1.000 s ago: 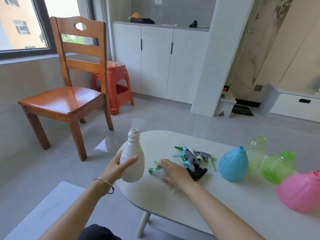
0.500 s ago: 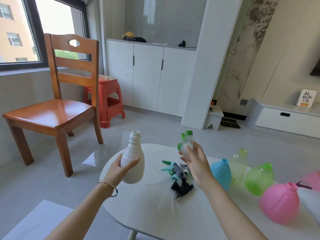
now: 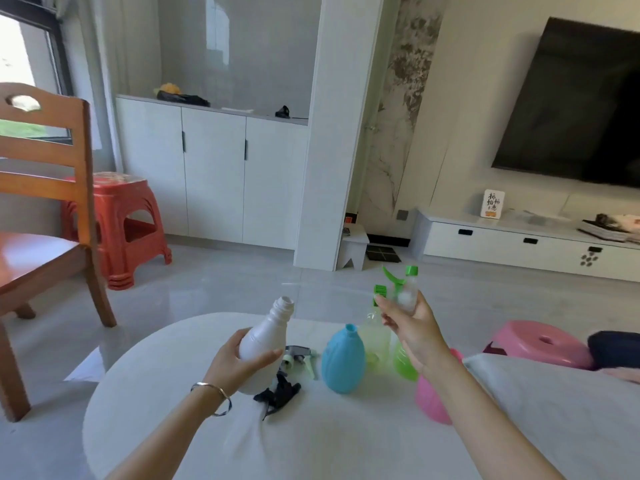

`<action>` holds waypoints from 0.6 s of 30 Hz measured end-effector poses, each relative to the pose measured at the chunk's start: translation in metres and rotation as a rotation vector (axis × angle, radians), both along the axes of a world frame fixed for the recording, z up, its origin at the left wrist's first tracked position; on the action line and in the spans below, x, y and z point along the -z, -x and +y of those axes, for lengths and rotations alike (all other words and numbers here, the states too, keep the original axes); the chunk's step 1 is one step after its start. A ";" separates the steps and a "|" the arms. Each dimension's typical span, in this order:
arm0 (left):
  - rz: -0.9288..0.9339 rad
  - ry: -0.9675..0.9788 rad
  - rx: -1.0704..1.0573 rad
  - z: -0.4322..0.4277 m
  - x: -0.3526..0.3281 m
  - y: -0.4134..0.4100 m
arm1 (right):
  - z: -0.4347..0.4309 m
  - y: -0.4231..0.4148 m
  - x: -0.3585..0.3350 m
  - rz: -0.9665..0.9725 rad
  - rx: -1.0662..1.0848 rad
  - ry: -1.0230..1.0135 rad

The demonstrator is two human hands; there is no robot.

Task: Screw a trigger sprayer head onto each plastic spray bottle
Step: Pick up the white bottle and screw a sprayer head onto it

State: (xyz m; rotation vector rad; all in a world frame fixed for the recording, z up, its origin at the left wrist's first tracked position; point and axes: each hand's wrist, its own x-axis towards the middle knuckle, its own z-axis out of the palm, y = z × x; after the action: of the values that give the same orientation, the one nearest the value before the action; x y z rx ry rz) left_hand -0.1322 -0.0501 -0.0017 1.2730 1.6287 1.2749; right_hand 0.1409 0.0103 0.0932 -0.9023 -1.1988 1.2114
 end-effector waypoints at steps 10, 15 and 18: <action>0.018 0.054 -0.036 0.005 -0.003 -0.008 | 0.002 -0.030 0.000 -0.072 -0.038 0.037; 0.083 0.082 -0.009 -0.001 -0.003 -0.004 | 0.003 -0.024 0.002 -0.276 -0.047 0.016; 0.157 0.090 0.043 -0.002 -0.007 -0.008 | 0.002 -0.016 0.002 -0.358 -0.069 0.007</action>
State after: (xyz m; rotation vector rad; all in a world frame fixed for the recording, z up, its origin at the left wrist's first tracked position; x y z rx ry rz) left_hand -0.1244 -0.0525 0.0056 1.3736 1.7371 1.0865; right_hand 0.1566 0.0128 0.0914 -1.1230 -1.5213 1.1379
